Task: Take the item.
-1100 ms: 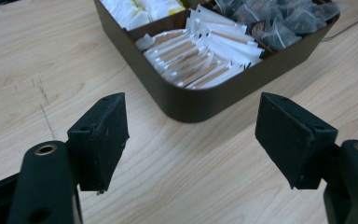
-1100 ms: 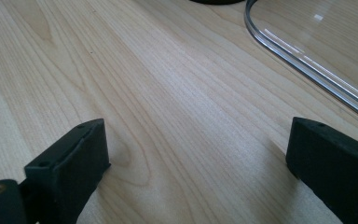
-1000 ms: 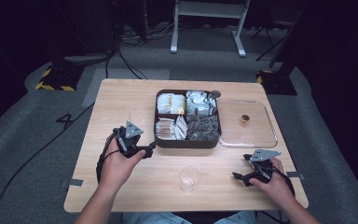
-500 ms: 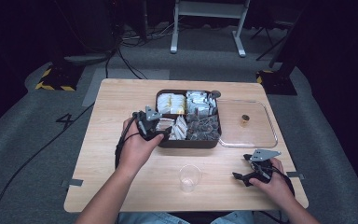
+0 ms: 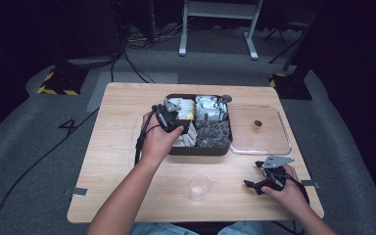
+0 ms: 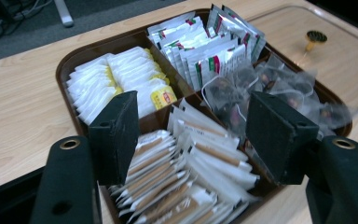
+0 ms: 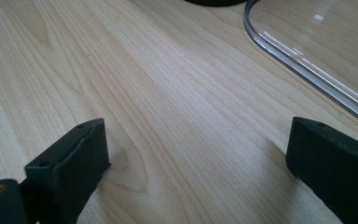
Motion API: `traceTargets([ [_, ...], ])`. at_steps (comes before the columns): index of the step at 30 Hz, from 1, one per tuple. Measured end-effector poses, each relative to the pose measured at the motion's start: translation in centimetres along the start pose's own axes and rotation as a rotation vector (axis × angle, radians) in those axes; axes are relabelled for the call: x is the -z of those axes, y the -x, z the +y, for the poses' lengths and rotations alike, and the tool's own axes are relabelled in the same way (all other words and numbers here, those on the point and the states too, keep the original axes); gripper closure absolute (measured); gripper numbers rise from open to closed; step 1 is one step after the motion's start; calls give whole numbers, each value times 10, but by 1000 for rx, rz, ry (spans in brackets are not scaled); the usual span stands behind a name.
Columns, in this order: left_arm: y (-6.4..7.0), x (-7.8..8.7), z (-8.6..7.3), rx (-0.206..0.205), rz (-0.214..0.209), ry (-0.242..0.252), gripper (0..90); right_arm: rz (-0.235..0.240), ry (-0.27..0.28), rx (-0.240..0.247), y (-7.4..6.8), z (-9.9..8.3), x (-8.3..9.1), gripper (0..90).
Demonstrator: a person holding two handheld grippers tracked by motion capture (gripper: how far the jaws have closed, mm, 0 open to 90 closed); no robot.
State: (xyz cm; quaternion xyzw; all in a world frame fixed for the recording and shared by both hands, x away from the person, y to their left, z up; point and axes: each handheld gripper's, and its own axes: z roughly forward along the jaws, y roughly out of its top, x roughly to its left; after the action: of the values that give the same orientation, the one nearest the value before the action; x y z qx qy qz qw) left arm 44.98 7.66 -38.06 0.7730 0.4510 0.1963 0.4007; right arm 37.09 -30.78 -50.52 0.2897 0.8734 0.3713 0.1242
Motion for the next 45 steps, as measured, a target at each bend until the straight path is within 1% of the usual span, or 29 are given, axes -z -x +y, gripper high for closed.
traceTargets([
  [2, -3, -8, 3, 19, -3, -4, 365, 0, 0, 0, 0, 0, 0, 57],
  [5, -8, -19, 9, 29, 13, -12, 368, 0, 0, 0, 0, 0, 0, 58],
  [8, -14, -30, 14, 26, 27, -34, 369, -1, 2, -2, 0, 0, 0, 63],
  [11, -19, -42, 18, 52, 18, -47, 369, -4, 3, -2, 0, 0, 0, 67],
  [12, -20, -46, 19, 50, 17, -52, 369, -4, 3, -2, 0, 0, 0, 69],
  [13, -20, -46, 19, 50, 17, -52, 369, -4, 3, -2, 0, 0, 0, 69],
  [14, -23, -54, 20, 41, 19, -56, 368, -4, 5, -4, 0, 0, 0, 71],
  [16, -26, -63, 21, 57, 21, -63, 369, -3, 6, -4, 0, 0, 0, 75],
  [19, -29, -74, 24, 37, 40, -88, 371, -3, 8, -5, 1, 0, 1, 80],
  [20, -29, -74, 24, 37, 40, -88, 371, -3, 8, -5, 1, 0, 1, 80],
  [21, -30, -80, 25, 37, 46, -105, 371, -3, 8, -6, 1, 0, 1, 82],
  [22, -30, -80, 25, 37, 46, -105, 371, -4, 8, -5, 1, 0, 1, 82],
  [24, -34, -89, 25, 53, 43, -127, 374, -4, 9, -5, 1, 0, 1, 82],
  [25, -36, -92, 25, 71, 35, -135, 379, -4, 9, -5, 1, 0, 1, 82],
  [26, -37, -95, 24, 86, 34, -141, 386, -4, 8, -4, 1, 0, 1, 82],
  [27, -38, -97, 24, 92, 37, -148, 393, -4, 8, -4, 1, 0, 1, 82],
  [28, -39, -99, 24, 86, 36, -161, 406, -4, 8, -4, 1, 0, 1, 83],
  [31, -40, -106, 24, 111, 19, -182, 440, -4, 8, -4, 1, 0, 1, 83],
  [32, -40, -106, 24, 111, 19, -182, 453, -4, 8, -4, 1, 0, 1, 83],
  [33, -40, -110, 25, 118, 9, -195, 465, -4, 8, -4, 1, 0, 1, 83],
  [35, -39, -114, 25, 110, 8, -212, 488, -5, 9, -4, 1, 0, 1, 83],
  [37, -38, -116, 24, 118, 4, -217, 513, -4, 9, -4, 1, 0, 1, 84],
  [38, -37, -120, 23, 101, -4, -236, 524, -4, 10, -1, 1, -1, 1, 90],
  [41, -36, -126, 21, 101, -7, -236, 533, 1, 14, 3, 0, -1, 1, 111],
  [44, -38, -129, 20, 91, 5, -244, 535, 4, 17, 5, 0, -1, 2, 118],
  [45, -39, -130, 20, 95, 5, -246, 535, 4, 17, 5, 0, -1, 2, 118],
])
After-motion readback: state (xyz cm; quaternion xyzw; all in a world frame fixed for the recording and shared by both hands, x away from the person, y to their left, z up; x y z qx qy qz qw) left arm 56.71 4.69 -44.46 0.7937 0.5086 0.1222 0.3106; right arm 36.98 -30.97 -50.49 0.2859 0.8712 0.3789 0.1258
